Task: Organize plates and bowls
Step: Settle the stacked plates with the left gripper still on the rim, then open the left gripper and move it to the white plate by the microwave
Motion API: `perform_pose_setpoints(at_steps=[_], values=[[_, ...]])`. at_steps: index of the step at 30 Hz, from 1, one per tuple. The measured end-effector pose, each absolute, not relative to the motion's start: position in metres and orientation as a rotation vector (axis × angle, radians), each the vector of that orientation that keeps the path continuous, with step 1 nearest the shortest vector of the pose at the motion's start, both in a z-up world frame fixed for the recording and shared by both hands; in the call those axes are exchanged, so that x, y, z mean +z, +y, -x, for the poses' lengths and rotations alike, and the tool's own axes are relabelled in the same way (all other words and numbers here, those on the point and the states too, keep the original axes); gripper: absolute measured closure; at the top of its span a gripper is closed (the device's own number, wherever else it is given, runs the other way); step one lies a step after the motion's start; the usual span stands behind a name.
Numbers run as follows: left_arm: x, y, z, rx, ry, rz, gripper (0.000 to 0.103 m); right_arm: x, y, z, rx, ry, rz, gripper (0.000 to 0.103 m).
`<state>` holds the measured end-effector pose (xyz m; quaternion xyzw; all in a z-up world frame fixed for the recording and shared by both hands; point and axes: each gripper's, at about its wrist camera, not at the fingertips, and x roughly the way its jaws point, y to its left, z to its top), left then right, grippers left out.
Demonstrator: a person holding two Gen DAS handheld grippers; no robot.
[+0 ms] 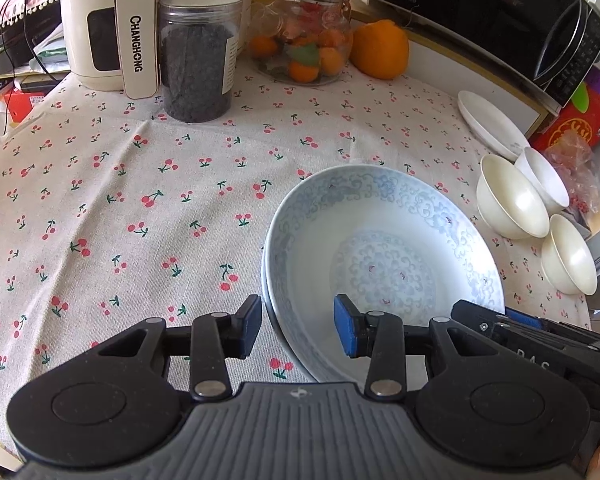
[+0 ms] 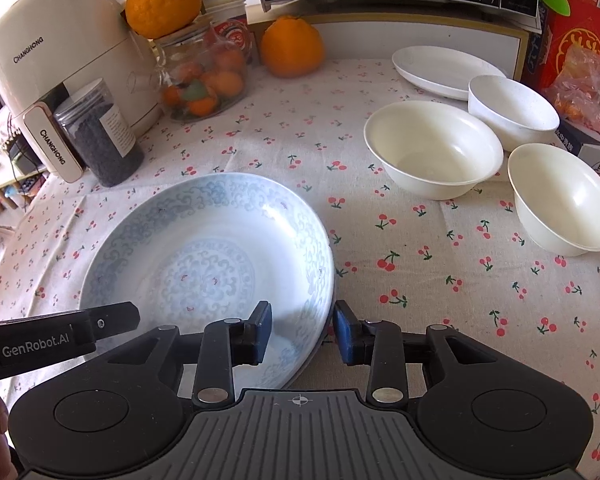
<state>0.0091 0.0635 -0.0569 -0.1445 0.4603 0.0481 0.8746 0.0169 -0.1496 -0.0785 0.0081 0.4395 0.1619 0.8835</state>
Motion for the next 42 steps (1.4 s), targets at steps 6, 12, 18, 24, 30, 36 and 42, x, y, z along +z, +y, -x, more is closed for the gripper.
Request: perform_pose_setpoints(at_steps=[6, 12, 18, 24, 30, 36, 42], values=[[-0.036, 0.074, -0.005, 0.129, 0.889, 0.318, 0.056, -0.052, -0.171, -0.010, 0.342, 0.848, -0.063, 0.069], [-0.025, 0.073, -0.005, 0.114, 0.857, 0.343, 0.045, -0.035, -0.187, -0.012, 0.359, 0.827, -0.103, 0.056], [-0.017, 0.074, -0.011, 0.072, 0.868, 0.412, 0.025, -0.016, -0.201, -0.012, 0.340, 0.758, -0.077, 0.032], [-0.009, 0.076, -0.023, 0.087, 0.868, 0.446, 0.011, -0.003, -0.224, -0.021, 0.315, 0.734, -0.120, 0.014], [0.001, 0.066, -0.035, 0.069, 0.864, 0.451, 0.002, 0.006, -0.243, -0.029, 0.296, 0.712, -0.121, 0.004], [0.018, 0.053, -0.056, 0.023, 0.850, 0.412, 0.001, 0.022, -0.282, -0.052, 0.245, 0.678, -0.212, 0.003], [0.029, 0.038, -0.100, -0.005, 0.831, 0.397, 0.002, 0.008, -0.341, -0.094, 0.185, 0.756, -0.543, 0.002]])
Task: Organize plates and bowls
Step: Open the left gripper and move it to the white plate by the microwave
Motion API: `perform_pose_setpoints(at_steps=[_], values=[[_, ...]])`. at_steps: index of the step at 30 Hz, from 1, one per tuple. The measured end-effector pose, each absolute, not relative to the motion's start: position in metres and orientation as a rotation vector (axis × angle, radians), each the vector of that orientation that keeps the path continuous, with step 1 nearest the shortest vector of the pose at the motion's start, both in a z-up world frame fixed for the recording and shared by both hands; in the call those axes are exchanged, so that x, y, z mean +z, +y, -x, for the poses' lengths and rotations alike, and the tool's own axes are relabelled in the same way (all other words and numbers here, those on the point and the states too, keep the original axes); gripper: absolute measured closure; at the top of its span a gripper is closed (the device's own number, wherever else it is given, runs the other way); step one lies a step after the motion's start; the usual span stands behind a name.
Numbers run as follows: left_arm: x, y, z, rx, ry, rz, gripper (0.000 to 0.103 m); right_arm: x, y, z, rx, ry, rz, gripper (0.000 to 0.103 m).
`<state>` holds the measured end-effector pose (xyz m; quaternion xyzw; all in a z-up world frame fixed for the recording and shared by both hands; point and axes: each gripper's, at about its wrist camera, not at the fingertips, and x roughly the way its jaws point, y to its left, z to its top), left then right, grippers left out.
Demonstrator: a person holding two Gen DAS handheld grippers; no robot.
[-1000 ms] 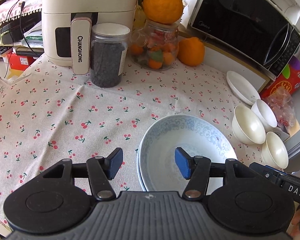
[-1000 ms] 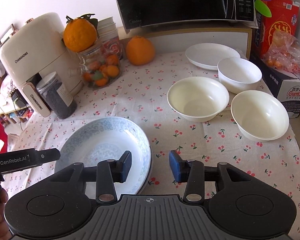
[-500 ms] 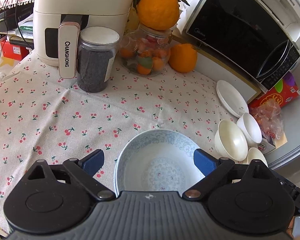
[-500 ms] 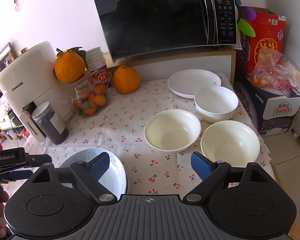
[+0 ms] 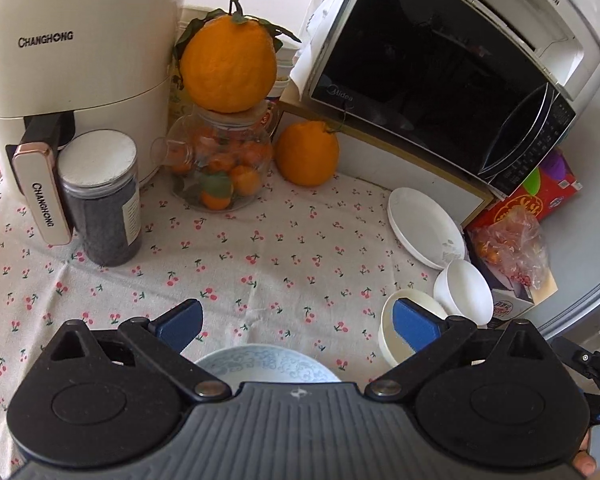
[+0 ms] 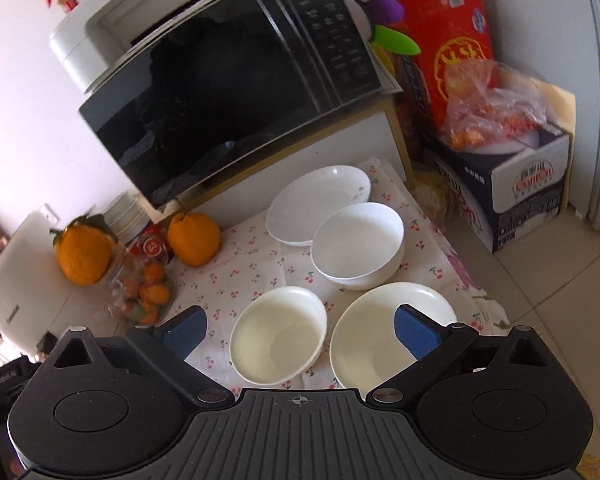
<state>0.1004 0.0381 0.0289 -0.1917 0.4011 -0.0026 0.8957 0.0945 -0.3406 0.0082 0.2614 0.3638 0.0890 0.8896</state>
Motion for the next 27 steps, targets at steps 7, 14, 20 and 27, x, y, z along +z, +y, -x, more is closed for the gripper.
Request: perform_pose_setpoints(at_steps=[7, 14, 20, 27], values=[[0.017, -0.003, -0.164, -0.067, 0.873, 0.410, 0.007, 0.016, -0.372, -0.142, 0.093, 0.667, -0.564, 0.002], [0.001, -0.038, -0.234, -0.096, 0.895, 0.452, 0.029, -0.016, -0.386, -0.222, 0.057, 0.757, -0.672, 0.023], [-0.017, -0.055, -0.282, -0.102, 0.921, 0.478, 0.045, -0.039, -0.382, -0.271, 0.069, 0.827, -0.709, 0.032], [-0.044, -0.064, -0.319, -0.149, 0.946, 0.505, 0.059, -0.060, -0.374, -0.312, 0.094, 0.881, -0.667, 0.044]])
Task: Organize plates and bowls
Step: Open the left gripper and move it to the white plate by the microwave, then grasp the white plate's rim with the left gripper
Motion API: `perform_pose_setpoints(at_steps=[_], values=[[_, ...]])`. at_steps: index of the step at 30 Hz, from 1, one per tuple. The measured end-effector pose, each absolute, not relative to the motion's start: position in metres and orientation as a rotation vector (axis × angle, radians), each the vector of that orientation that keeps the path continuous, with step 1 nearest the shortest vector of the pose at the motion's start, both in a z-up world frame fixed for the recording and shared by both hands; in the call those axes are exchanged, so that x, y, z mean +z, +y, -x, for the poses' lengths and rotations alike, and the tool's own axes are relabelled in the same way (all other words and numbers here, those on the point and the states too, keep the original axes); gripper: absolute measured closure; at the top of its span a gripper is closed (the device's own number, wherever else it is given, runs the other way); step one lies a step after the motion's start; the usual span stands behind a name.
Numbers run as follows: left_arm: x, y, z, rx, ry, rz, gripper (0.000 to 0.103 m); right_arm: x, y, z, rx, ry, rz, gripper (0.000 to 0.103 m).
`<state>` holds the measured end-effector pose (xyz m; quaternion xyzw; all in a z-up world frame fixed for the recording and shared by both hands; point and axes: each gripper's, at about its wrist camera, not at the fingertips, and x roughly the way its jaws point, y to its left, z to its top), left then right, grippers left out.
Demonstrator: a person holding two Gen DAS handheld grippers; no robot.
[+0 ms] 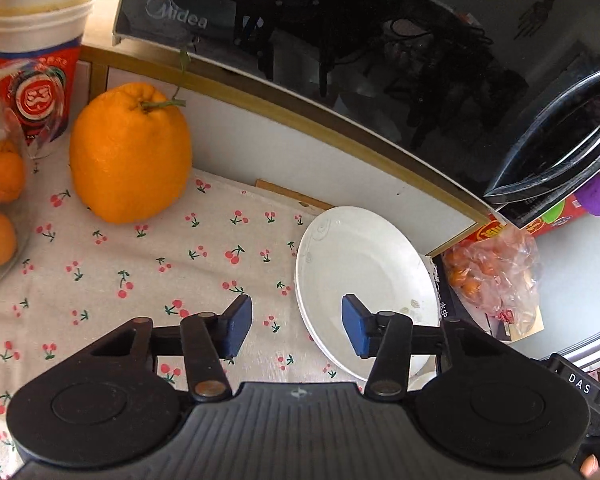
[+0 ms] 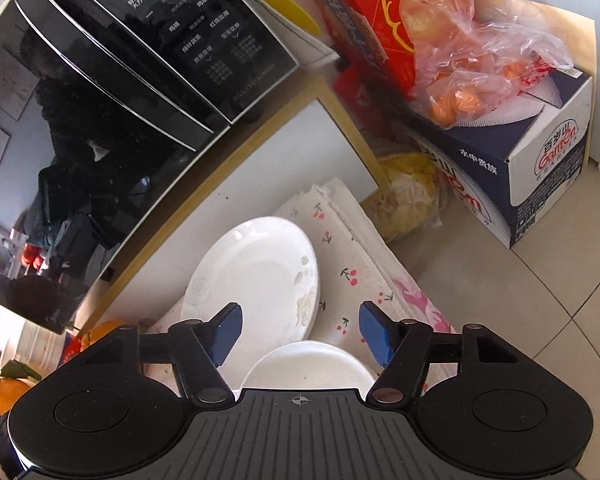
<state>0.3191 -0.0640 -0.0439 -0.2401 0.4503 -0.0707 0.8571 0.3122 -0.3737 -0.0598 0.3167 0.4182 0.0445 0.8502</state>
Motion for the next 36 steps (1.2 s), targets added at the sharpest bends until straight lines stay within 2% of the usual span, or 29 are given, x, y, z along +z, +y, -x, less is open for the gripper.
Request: perform_pose_setpoints(at_steps=[5, 9, 12, 16, 21, 36], values=[[-0.063, -0.067, -0.334, -0.167, 0.974, 0.542, 0.062, -0.080, -0.367, -0.331, 0.088, 0.933, -0.686, 0.064], [-0.071, -0.070, -0.343, -0.181, 0.975, 0.550, 0.064, -0.090, -0.364, -0.340, 0.055, 0.947, -0.676, 0.064], [-0.078, -0.074, -0.347, -0.188, 0.992, 0.545, 0.074, -0.094, -0.357, -0.346, 0.050, 0.956, -0.637, 0.065], [-0.082, -0.078, -0.349, -0.198, 0.993, 0.540, 0.089, -0.102, -0.352, -0.353, 0.039, 0.973, -0.620, 0.075], [-0.079, -0.084, -0.348, -0.214, 0.978, 0.511, 0.093, -0.107, -0.341, -0.359, 0.054, 0.970, -0.589, 0.089], [-0.055, -0.071, -0.333, -0.226, 0.943, 0.552, 0.093, -0.085, -0.340, -0.349, 0.111, 0.901, -0.541, 0.090]])
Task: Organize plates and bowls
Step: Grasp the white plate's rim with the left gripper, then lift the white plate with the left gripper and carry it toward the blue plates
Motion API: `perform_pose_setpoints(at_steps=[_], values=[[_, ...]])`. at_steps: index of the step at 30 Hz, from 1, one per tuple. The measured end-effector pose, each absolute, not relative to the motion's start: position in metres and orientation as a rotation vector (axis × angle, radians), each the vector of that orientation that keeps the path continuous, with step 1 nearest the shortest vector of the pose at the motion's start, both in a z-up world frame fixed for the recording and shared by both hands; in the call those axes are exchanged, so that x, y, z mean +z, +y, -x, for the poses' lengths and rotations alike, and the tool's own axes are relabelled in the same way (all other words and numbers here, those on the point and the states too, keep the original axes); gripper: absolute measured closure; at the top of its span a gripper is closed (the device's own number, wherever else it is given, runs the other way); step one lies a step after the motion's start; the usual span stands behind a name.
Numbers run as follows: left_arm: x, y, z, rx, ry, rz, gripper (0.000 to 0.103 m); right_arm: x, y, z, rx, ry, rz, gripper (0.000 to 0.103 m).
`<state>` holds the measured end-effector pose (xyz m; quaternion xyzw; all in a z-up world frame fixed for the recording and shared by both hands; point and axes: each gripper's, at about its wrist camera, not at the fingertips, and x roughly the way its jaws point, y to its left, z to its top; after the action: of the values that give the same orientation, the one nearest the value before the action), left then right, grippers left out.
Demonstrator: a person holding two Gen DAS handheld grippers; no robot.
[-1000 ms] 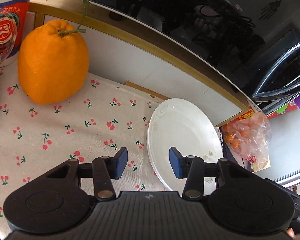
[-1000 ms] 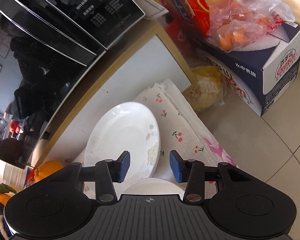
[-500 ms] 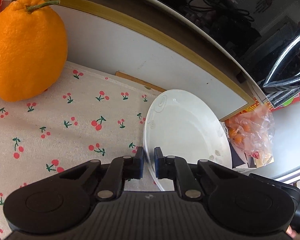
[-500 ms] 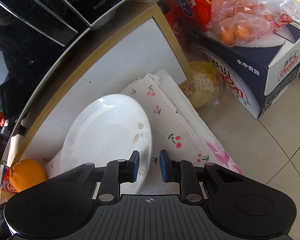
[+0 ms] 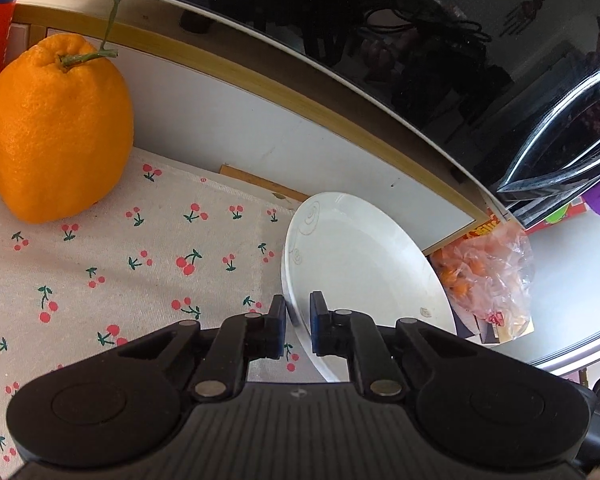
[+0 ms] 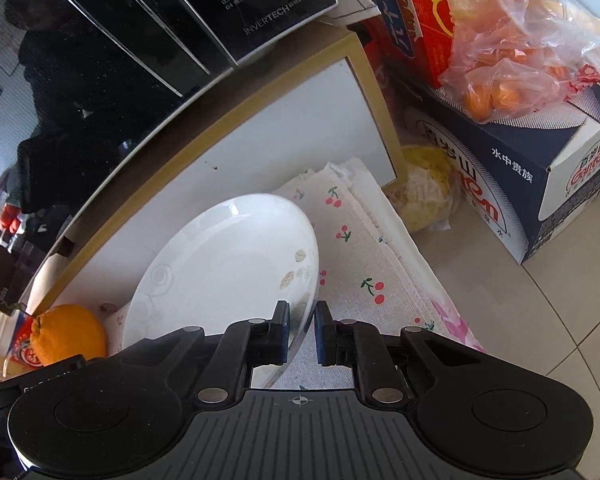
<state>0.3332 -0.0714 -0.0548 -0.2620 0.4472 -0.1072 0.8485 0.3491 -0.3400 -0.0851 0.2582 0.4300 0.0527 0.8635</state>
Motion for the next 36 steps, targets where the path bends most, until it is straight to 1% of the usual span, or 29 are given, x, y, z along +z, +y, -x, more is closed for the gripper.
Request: perform_pose_setpoints(at_steps=[11, 29, 36], values=[[-0.030, -0.061, -0.320, -0.254, 0.890, 0.566, 0.093, -0.061, -0.350, -0.328, 0.146, 0.840, -0.548, 0.089], [0.035, -0.029, -0.260, -0.260, 0.783, 0.583, 0.093, -0.005, -0.339, -0.260, 0.231, 0.721, -0.514, 0.088], [0.056, -0.030, -0.242, -0.266, 0.733, 0.571, 0.093, 0.018, -0.333, -0.232, 0.256, 0.664, -0.509, 0.087]])
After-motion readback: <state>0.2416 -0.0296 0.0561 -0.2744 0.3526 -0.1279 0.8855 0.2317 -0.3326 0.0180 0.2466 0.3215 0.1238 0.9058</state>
